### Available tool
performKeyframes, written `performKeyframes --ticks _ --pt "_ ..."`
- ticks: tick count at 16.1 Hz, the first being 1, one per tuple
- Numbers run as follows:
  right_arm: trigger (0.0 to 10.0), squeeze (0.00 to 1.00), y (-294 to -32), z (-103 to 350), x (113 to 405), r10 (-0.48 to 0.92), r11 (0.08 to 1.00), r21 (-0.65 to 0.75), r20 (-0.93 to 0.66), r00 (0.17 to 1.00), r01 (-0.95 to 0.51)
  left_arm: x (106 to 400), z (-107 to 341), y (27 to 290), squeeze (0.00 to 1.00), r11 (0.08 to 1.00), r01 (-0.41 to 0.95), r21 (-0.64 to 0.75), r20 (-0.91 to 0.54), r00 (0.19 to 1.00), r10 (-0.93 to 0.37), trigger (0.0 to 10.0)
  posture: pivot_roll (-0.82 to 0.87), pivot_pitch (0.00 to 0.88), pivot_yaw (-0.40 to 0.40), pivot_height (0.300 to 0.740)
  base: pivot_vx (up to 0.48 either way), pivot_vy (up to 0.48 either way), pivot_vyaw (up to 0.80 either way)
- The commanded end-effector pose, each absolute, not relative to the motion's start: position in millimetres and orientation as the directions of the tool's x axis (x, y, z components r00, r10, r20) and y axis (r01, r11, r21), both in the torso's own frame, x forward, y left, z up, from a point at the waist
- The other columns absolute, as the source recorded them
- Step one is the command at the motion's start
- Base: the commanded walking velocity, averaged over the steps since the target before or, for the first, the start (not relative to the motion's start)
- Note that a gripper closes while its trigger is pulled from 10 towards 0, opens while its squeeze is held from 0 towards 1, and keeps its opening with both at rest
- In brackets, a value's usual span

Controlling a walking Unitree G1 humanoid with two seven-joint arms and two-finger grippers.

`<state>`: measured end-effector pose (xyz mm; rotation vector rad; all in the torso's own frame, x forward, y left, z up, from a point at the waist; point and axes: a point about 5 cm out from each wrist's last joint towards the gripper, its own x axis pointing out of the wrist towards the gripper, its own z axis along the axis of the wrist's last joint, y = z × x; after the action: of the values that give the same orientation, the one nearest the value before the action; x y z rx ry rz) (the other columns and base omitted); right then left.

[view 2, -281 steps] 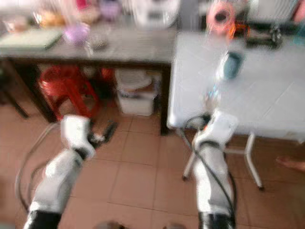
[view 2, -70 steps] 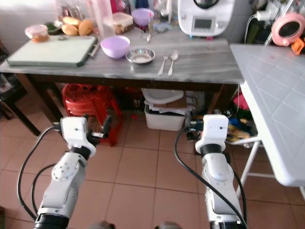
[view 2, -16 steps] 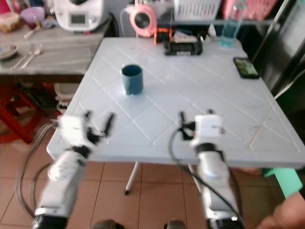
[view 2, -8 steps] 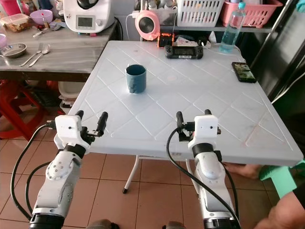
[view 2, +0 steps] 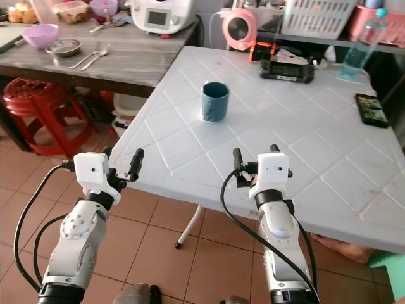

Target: Setting the table

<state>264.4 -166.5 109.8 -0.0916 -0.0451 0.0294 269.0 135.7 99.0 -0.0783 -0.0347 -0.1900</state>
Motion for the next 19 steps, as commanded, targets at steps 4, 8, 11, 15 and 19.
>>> performKeyframes --ticks 4,8,11,15,19 --pt "10.0 0.00 -165.8 117.5 266.2 0.040 0.995 -0.092 0.077 0.996 -0.033 270.1 101.8 136.8 0.00 0.978 0.198 -0.066 0.053 0.979 -0.195 10.0 -0.04 0.000 0.020 0.740 0.000 0.000 0.54" --pt "10.0 0.00 -166.0 117.7 266.7 0.042 0.995 -0.091 0.077 0.996 -0.035 270.3 101.9 136.9 0.00 0.978 0.196 -0.065 0.054 0.980 -0.193 10.0 -0.04 0.000 0.019 0.740 0.000 0.000 0.54" --pt "10.0 0.00 -166.0 117.7 266.7 0.042 0.995 -0.091 0.077 0.996 -0.035 270.3 101.9 136.9 0.00 0.978 0.196 -0.065 0.054 0.980 -0.193 10.0 -0.04 0.000 0.019 0.740 0.000 0.000 0.54" --pt "10.0 0.00 -166.0 117.7 266.7 0.042 0.995 -0.091 0.077 0.996 -0.035 270.3 101.9 136.9 0.00 0.978 0.196 -0.065 0.054 0.980 -0.193 10.0 -0.04 0.000 0.019 0.740 0.000 0.000 0.54" --pt "10.0 0.00 -166.0 117.7 266.7 0.042 0.995 -0.091 0.077 0.996 -0.035 270.3 101.9 136.9 0.00 0.978 0.196 -0.065 0.054 0.980 -0.193 10.0 -0.04 0.000 0.019 0.740 0.000 0.000 0.54"
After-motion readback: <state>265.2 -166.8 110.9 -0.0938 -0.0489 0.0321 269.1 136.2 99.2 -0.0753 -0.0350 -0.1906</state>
